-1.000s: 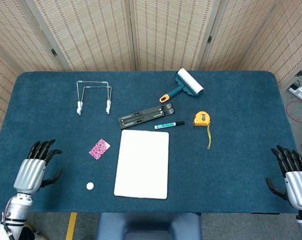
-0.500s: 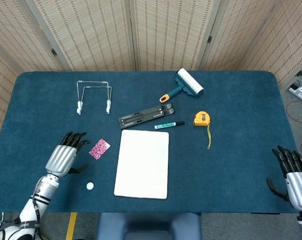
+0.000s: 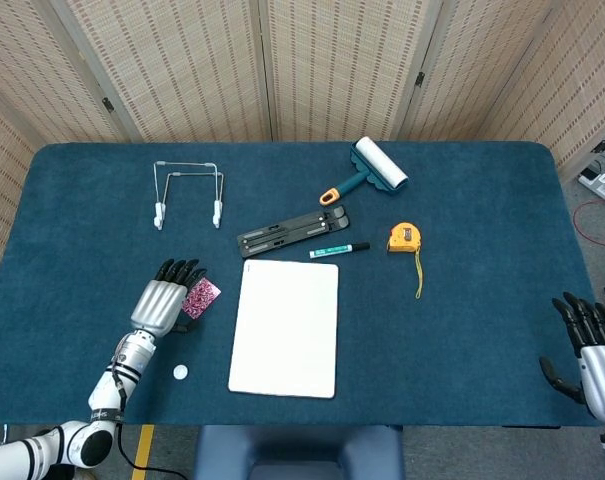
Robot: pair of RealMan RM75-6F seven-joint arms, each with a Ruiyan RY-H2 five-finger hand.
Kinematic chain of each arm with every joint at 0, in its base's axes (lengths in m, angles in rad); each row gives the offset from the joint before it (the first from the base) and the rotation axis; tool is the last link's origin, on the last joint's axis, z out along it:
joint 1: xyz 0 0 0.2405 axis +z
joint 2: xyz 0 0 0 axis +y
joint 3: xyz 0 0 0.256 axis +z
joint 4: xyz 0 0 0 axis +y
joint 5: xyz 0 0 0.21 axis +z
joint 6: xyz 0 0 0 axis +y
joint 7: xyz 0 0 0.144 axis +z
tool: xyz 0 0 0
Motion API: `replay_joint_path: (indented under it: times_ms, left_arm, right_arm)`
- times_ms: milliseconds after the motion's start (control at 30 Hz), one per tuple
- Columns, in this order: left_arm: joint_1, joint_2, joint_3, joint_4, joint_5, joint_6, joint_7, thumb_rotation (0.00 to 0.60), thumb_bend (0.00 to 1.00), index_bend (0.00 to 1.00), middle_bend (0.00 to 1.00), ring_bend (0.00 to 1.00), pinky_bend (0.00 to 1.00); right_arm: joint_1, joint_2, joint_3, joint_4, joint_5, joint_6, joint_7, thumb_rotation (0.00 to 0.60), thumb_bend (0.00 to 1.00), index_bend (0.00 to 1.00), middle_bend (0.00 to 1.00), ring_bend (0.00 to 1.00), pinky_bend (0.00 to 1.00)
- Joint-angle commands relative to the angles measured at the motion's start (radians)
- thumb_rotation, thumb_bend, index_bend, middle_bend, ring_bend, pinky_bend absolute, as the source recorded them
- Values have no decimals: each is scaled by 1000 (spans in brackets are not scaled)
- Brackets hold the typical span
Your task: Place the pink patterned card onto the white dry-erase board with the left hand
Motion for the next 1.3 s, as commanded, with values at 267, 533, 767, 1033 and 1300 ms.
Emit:
replay_joint_path:
  times_ms: [267,533,767,1033,1300]
  left_arm:
    - [-31,-66,11,98,-17,-13,-25,600,275,102,57,69,0]
    - [-55,-103,8,148,-49,-38,-31,600,275,104,57,69,0]
    - [-69,-125,8,183,-67,-43,-28,600,275,104,57,70,0]
    - [-74,-132,8,225,-99,-51,-23,600,275,106,57,70,0]
    - [-75,-129,-8,273,-153,-65,-29,600,275,122,57,70,0]
  right_arm:
    - [5,-4,3,-11,5,-12,-15,600,363,73,80,53,0]
    - [4,-3,5,-17,11,-13,-25,600,363,73,80,53,0]
    - [3,-1,4,-21,16,-17,-31,600,363,73,80,53,0]
    - [0,0,4,-20,18,-15,-29,600,363,73,80,52,0]
    - [-1,-1,4,-16,17,-16,-25,600,363,73,80,52,0]
